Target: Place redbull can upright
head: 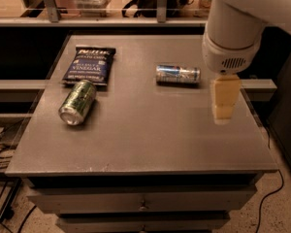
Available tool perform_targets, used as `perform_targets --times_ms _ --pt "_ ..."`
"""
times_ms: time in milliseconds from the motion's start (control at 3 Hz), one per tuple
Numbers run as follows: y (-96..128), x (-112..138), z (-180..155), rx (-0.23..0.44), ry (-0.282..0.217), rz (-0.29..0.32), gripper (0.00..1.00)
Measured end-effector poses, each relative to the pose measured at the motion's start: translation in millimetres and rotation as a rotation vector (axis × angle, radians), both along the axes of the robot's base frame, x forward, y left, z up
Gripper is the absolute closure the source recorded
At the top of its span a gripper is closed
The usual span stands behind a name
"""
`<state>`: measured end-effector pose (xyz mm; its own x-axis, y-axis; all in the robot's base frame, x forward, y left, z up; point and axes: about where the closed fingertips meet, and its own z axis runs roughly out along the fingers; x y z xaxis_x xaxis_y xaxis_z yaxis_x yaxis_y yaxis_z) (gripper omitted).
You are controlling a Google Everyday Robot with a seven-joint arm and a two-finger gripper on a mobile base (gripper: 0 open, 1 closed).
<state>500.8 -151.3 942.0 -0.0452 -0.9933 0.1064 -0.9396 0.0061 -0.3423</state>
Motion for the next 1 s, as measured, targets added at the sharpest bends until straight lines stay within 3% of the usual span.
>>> perform_targets --times_ms 1000 --pt "50 67 -42 -0.002 0.056 0.110 0.00"
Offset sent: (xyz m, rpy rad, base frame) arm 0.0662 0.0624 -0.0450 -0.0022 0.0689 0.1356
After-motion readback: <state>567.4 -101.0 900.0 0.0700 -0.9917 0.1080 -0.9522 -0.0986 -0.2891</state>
